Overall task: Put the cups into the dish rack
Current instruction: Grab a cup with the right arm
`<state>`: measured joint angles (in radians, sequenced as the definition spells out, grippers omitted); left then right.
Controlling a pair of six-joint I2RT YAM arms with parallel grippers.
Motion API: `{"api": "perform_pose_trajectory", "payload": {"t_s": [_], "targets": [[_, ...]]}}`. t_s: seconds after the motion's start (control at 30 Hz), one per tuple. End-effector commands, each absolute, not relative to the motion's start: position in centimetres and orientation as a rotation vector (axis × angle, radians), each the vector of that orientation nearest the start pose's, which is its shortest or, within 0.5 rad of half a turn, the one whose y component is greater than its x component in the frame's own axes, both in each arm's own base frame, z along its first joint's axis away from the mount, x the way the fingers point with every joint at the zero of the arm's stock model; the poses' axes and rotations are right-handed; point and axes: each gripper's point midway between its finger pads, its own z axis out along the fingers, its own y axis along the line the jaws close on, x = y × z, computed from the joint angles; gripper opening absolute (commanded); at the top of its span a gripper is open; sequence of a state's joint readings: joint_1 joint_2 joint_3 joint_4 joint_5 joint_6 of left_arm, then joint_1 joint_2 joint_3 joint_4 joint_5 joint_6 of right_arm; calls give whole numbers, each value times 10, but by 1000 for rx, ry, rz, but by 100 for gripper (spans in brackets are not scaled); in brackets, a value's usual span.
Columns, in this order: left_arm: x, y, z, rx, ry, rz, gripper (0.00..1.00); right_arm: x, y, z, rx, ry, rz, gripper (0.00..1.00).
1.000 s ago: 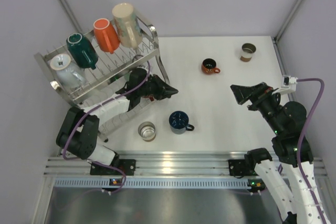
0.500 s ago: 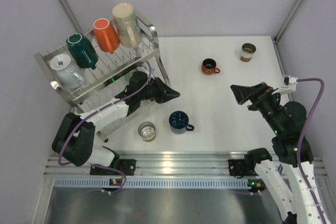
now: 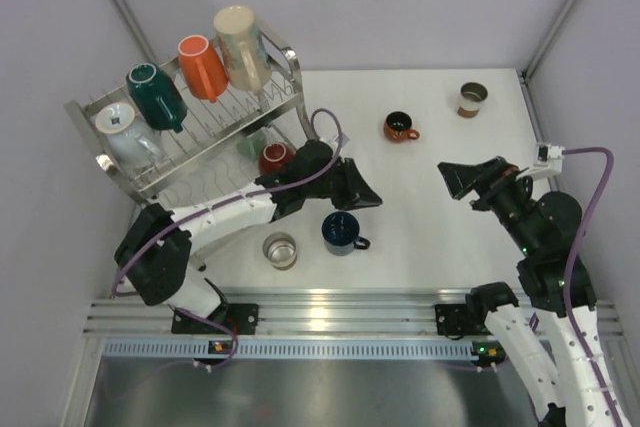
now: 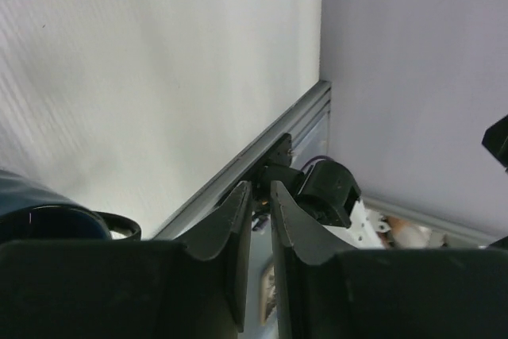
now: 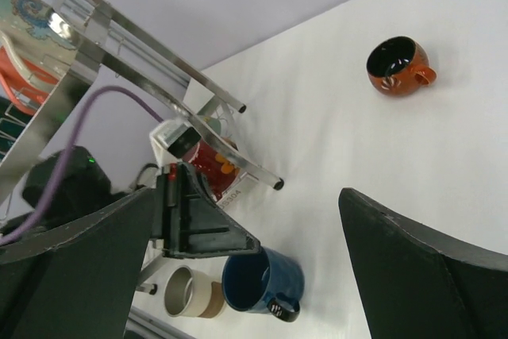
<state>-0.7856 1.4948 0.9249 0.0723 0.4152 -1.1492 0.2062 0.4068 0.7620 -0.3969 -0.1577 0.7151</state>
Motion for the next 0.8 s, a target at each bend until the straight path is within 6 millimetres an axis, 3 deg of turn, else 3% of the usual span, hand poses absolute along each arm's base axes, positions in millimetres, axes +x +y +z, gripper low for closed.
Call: {"api": "perform_pose_trajectory", "payload": {"t_s": [0.0,0.07,0.1,0.13,0.27,0.4,0.43,0.53,0.6,0.63,0.67,0.7,0.77], "targets": [[226,-396,220,127,2334,-1345,22,219,95,317,290,1684,768,100],[227,-389,215,214,2346,-1163,24,223,93,311,287,1729,729,99],[225,-393,232,278,2297,-1116,24,226,91,309,293,1739,707,100],[222,-384,228,286,2327,-1031,24,229,90,308,293,1751,694,100],[231,-348,266,258,2184,-822,26,242,86,306,255,1779,617,99],[240,-310,287,221,2063,-676,41,268,89,287,145,1869,523,91],[240,-306,290,220,2049,-665,44,281,90,271,135,1928,492,89],[239,-291,311,211,1983,-652,57,312,91,251,75,2000,417,77],[238,-285,320,209,1955,-651,67,331,90,247,60,2005,382,72],[235,-281,326,212,1939,-663,71,344,90,256,58,1974,365,72],[233,-281,329,224,1932,-669,88,360,89,242,43,2008,325,72],[232,-280,330,248,1926,-668,98,372,86,240,43,2009,290,72],[226,-281,332,292,1919,-697,98,404,83,231,21,2022,215,73]]}}
